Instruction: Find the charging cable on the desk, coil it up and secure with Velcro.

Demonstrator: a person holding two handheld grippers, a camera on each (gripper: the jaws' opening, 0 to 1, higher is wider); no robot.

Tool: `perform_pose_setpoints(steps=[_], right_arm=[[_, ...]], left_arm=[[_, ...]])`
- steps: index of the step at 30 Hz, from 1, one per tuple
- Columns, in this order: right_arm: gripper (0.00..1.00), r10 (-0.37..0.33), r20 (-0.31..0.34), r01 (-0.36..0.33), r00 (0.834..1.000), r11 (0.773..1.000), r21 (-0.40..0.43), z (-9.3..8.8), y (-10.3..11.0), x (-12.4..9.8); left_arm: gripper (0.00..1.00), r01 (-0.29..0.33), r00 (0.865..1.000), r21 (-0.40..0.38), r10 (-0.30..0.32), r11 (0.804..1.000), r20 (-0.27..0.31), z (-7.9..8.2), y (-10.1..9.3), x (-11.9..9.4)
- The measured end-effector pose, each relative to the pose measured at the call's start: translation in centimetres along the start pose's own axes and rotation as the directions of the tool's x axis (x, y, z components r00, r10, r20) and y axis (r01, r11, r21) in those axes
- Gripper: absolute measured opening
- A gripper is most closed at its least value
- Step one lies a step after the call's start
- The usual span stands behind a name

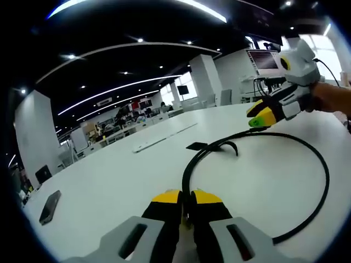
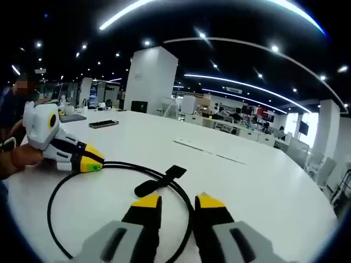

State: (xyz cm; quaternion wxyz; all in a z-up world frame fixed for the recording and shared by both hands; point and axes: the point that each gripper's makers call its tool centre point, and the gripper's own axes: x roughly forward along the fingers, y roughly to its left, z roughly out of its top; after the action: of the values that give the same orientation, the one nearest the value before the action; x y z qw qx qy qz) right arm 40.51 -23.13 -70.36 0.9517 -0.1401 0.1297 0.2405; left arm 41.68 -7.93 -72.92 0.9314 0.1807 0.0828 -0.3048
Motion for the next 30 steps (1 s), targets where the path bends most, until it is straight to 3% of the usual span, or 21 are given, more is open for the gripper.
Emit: perform_pose_setpoints(steps=[15, 30], right_arm=[[0.27, 0.055, 0.0, -0.055, 0.998, 0.998, -0.025, 0.6, 3.0, 2.4], [0.28, 0.061, 0.007, -0.061, 0.998, 0.998, -0.01, 0.8, 3.4, 2.8]], left_arm=[[0.08, 0.003, 1.0, 0.001, -0.003, 1.0, 0.001, 0.0, 0.0, -0.1], [0.08, 0.004, 1.0, 0.001, -0.004, 1.0, 0.003, 0.1, 0.0, -0.2]])
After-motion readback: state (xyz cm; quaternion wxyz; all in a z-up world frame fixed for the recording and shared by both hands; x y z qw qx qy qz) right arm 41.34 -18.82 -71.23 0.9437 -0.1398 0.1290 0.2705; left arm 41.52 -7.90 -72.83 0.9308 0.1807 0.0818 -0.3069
